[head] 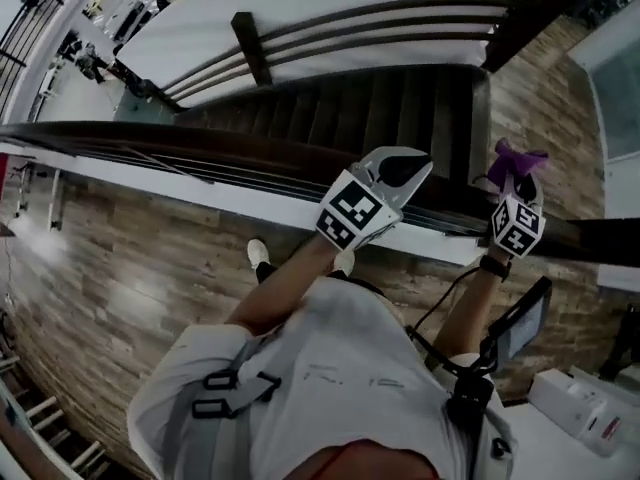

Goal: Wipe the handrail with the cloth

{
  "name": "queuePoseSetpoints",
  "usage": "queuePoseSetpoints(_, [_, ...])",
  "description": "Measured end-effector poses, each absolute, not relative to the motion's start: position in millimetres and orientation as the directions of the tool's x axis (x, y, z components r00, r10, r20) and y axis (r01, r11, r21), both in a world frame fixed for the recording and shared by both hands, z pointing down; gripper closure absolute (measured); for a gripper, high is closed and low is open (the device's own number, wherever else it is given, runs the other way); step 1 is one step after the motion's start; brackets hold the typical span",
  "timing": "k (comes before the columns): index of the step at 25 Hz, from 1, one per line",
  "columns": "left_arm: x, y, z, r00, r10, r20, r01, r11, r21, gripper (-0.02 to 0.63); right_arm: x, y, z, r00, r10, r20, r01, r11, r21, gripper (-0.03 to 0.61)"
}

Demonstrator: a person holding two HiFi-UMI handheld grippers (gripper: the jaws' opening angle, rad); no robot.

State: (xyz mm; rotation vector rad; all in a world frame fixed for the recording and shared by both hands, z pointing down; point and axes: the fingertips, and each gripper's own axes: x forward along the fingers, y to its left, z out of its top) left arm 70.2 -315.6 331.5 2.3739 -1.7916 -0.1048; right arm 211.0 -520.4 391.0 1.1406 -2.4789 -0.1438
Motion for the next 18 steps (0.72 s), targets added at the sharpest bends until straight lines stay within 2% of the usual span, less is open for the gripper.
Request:
queuePoseSetpoints(4, [-27, -241, 327, 0.071, -0.997, 0.035, -0.982, -0.064, 0.176, 0.614, 40, -401, 378, -0.844, -0.46, 0.275, -0.425, 0.887, 0.178, 0.465])
queuePoseSetpoints(7, [-105, -168, 323, -0.14, -0.99, 0.035, -0.975, 0.144, 0.167, 0.614, -67, -312, 376, -0.939, -0.223, 0.263, -0.187, 0.97, 0.154, 0.465])
queuePoseSetpoints(11, [-189, -55, 325, -0.407, -0.912, 0.046, -0.897, 0.409, 0.17, 0.614, -164, -196, 381, -0.965, 0.021, 0.263, 0.058, 0.989, 0.135, 0.463])
queuePoseSetpoints(18, [-269, 106, 374, -0.662, -0.739, 0.124, -0.719, 0.673, 0.174, 0.614, -249, 9, 417, -0.866, 0.389, 0.313, 0.449, 0.881, 0.148, 0.454])
